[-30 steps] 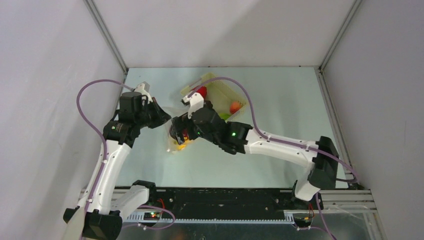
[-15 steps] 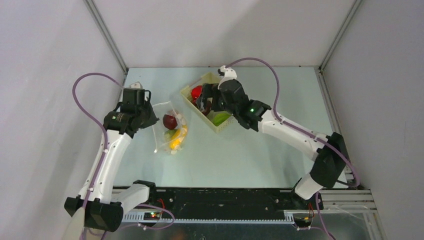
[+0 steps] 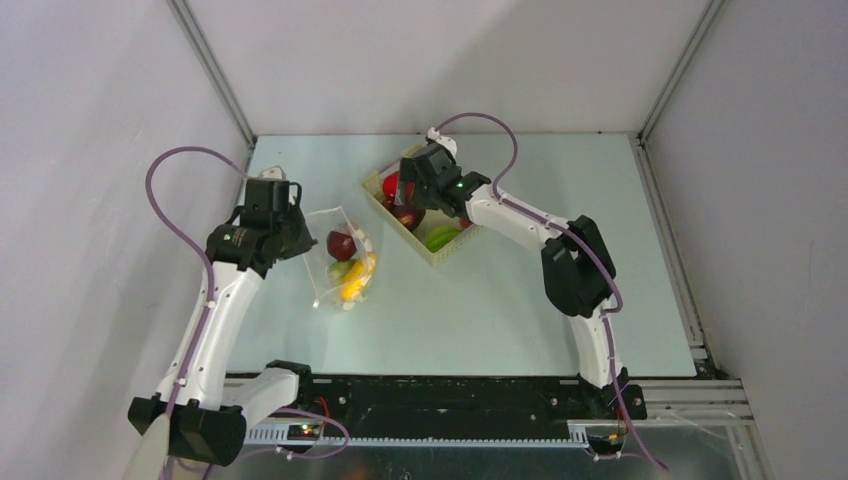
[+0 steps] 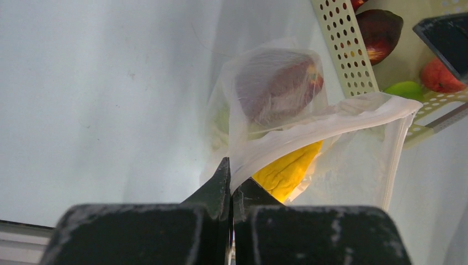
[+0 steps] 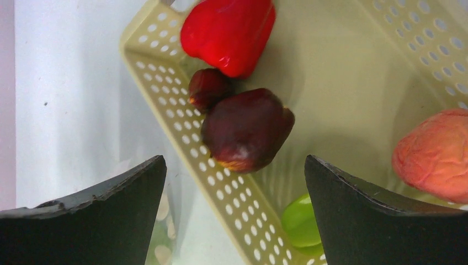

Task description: Place the food in the zip-top bag and seal the zipper

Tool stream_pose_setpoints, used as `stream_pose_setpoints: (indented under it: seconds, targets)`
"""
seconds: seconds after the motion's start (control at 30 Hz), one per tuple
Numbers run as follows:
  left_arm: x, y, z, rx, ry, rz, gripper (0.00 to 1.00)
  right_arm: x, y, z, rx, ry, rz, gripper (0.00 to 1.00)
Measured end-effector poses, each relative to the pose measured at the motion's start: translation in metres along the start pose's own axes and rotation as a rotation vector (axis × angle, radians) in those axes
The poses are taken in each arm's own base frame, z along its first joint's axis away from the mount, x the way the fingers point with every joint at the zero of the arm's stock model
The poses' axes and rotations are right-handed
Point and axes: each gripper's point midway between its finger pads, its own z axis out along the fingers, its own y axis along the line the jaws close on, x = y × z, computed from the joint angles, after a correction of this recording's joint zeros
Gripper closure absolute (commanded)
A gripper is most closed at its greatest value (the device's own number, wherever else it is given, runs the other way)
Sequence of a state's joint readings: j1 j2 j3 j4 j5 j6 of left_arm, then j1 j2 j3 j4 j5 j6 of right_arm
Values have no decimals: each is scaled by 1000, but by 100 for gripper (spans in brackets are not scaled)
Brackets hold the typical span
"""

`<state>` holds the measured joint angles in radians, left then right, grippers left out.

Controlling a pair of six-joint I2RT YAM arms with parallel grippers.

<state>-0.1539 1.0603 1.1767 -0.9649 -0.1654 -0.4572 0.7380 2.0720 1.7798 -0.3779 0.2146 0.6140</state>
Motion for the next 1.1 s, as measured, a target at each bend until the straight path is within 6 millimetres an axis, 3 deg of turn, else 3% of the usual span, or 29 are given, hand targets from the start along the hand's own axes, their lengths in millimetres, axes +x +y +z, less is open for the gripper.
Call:
stream_pose_setpoints:
  seconds: [0.2,0.4,0.87,1.1]
  targets:
    - [1,-8,-2,50,-1,3,100,-8,-19,25,21,-2,79,1]
    - [3,-13,-1,78,5,2,100,-2,-33,49,24,25,146,0]
    - [1,-13,-2,83,-4,1,100,21,-18,80,-9,80,229,1]
    - [1,-13,-2,84,-6,0,100,34,-25,89,53,90,229,0]
